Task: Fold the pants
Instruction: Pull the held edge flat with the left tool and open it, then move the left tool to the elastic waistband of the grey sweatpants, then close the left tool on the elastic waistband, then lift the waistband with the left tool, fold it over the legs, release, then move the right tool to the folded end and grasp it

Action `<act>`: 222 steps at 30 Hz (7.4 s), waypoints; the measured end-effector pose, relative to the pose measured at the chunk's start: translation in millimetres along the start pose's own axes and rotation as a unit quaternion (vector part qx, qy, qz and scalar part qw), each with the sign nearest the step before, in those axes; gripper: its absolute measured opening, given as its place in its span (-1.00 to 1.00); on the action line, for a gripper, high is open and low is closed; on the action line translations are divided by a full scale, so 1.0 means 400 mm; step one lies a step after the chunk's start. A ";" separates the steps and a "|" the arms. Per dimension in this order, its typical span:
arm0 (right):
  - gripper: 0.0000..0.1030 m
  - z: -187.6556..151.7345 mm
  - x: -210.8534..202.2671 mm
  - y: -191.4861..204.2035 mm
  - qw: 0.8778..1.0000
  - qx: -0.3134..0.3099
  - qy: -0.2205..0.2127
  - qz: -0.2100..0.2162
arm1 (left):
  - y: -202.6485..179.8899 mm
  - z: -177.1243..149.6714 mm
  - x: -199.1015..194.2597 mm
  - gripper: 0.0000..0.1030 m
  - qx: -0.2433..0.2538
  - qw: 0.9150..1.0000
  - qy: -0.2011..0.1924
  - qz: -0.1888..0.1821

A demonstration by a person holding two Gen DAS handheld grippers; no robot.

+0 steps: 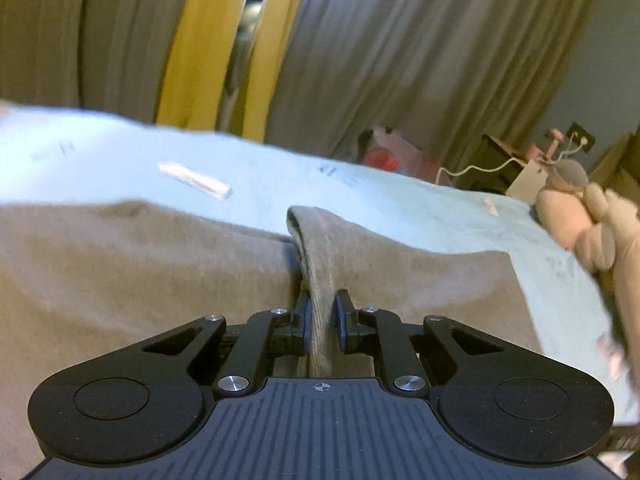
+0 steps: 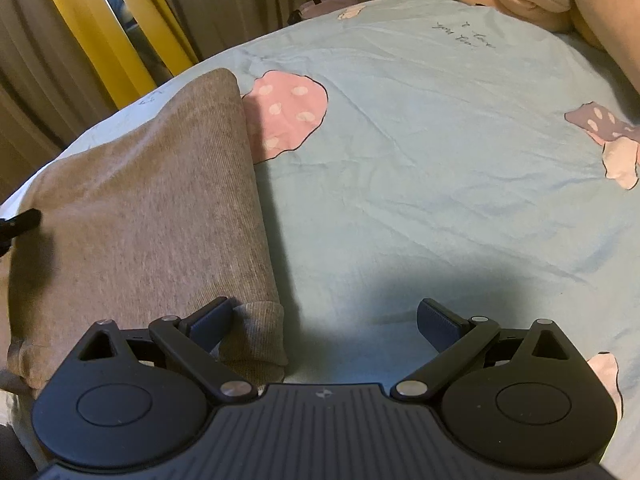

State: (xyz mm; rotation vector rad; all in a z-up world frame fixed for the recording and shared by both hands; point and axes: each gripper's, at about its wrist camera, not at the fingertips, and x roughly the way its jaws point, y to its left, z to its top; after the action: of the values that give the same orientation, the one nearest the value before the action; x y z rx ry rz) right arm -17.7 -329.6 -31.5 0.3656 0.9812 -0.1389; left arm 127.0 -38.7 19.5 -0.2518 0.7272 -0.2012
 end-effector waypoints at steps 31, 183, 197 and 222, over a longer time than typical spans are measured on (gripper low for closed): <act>0.92 0.005 -0.007 0.053 0.997 -0.062 0.001 -0.056 | 0.055 -0.138 -0.157 0.29 0.063 0.982 0.052 0.169; 0.92 -0.063 -0.054 0.207 0.978 -0.142 -0.116 0.099 | 0.386 0.008 -0.168 0.58 -0.258 0.965 -0.025 -0.038; 0.92 -0.087 -0.053 0.344 0.945 -0.261 -0.144 0.136 | 0.422 0.035 -0.271 0.71 -0.295 0.946 -0.107 -0.080; 0.74 0.125 0.217 0.698 0.930 -0.245 -0.098 0.257 | 0.593 -0.322 -0.463 0.62 -0.406 0.869 -0.107 0.261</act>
State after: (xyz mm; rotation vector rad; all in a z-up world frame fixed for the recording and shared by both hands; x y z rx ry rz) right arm 147.3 -83.6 -11.9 0.1335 0.6651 0.5325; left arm -73.0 216.3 -26.8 -0.8499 0.5998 0.6663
